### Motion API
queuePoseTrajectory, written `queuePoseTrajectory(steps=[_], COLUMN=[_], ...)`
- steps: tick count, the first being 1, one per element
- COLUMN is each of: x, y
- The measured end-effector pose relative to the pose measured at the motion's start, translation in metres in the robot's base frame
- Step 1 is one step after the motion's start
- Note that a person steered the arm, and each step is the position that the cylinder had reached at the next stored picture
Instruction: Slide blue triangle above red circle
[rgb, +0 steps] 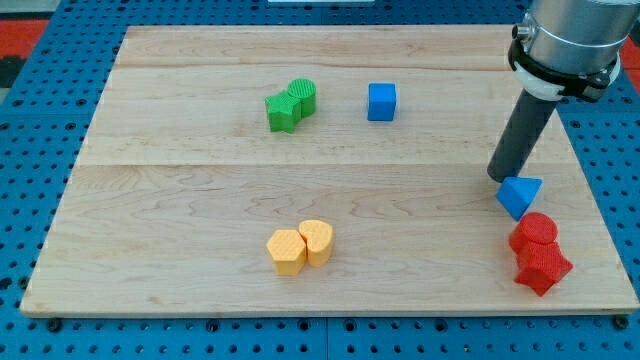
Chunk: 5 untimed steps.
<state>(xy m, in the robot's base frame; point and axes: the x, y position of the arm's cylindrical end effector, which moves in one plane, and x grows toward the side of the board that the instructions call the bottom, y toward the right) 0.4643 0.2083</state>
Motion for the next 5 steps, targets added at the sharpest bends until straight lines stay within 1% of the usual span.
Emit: queuePoseTrajectory(steps=[1, 4, 5], x=[0.000, 0.018, -0.025], y=[0.021, 0.021, 0.030])
